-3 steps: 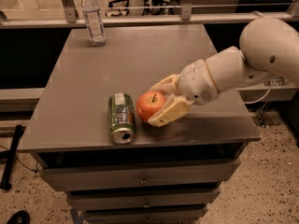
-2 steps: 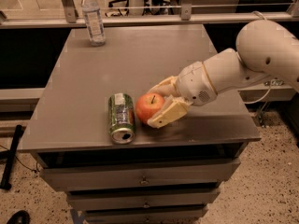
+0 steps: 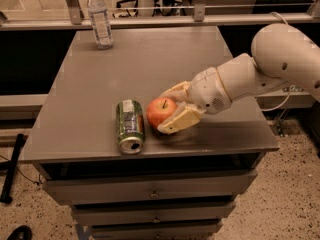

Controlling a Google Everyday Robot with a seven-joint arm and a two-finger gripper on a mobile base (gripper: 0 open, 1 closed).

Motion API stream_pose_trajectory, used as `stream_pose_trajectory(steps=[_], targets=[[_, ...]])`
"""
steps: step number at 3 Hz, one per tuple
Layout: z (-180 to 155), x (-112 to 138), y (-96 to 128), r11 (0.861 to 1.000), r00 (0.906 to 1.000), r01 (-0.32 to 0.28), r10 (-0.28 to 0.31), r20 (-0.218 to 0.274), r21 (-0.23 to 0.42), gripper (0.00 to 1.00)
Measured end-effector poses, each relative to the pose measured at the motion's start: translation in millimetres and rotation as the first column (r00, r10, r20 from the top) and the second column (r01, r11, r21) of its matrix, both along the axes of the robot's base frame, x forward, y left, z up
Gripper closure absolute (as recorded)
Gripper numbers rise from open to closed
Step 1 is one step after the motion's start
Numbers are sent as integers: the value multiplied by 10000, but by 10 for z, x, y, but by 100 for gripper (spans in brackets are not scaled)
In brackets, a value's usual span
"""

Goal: Move apple near green can

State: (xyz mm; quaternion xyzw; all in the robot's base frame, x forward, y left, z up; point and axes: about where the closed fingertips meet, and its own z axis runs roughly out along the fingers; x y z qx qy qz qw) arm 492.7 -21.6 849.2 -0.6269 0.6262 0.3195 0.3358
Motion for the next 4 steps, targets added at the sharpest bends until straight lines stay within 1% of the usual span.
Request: stream_pose_trajectory(steps=[1,2,3,4], targets=[[-16,1,-9,10000,10000,-18,18,-56,-10,0],[-5,42,-88,9999,10000,48,-49,-60,-116,0],[59,255,-402,9978,9990,432,-425,161,-504,0],[353,638,-1009,9847,9876,1331,-1223,985,-1122,0]])
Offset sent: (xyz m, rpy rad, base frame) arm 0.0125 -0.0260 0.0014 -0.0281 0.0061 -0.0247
